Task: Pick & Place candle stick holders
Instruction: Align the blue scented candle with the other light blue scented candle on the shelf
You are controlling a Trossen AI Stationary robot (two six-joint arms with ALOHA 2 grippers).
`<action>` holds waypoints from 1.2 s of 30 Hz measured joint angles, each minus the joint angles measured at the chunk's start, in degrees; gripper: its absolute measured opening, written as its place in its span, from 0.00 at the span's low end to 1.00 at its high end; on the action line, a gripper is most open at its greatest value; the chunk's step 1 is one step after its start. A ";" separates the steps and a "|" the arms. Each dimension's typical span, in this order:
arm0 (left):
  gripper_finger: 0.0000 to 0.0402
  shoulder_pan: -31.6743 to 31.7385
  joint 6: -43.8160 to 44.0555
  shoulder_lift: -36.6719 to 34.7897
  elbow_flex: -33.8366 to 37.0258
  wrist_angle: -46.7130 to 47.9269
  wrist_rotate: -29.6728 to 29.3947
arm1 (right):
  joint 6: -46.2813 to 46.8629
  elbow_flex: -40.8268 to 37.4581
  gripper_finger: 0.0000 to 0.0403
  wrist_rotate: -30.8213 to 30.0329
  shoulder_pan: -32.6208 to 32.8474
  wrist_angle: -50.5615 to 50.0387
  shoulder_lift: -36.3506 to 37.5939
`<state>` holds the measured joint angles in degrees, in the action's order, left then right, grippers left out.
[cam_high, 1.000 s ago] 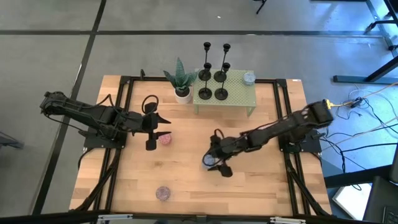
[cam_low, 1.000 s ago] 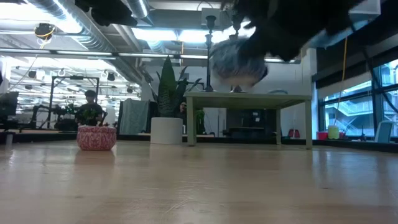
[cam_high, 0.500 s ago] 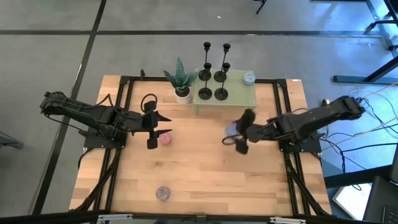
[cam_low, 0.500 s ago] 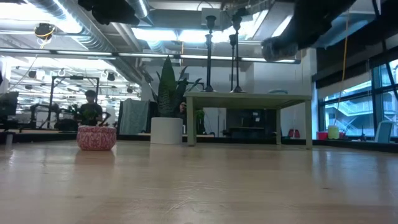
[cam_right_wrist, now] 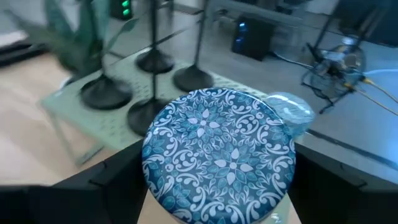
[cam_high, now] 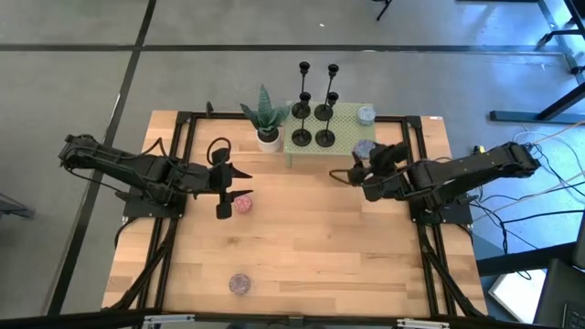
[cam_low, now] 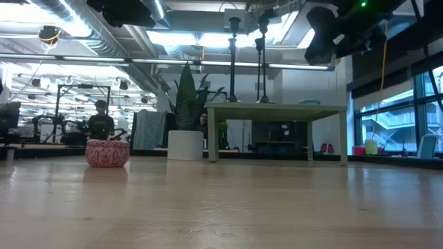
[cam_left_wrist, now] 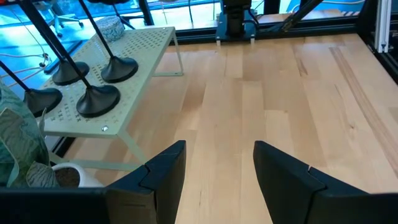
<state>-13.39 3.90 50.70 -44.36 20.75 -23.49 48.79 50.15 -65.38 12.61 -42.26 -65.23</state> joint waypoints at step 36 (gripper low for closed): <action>0.46 0.00 -0.11 0.00 -0.02 0.04 0.46 | -8.12 -22.62 0.80 5.37 -18.00 36.93 -0.02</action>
<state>-13.39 3.79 50.70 -44.38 20.79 -23.03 40.67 27.53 -60.01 -5.39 -5.34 -65.25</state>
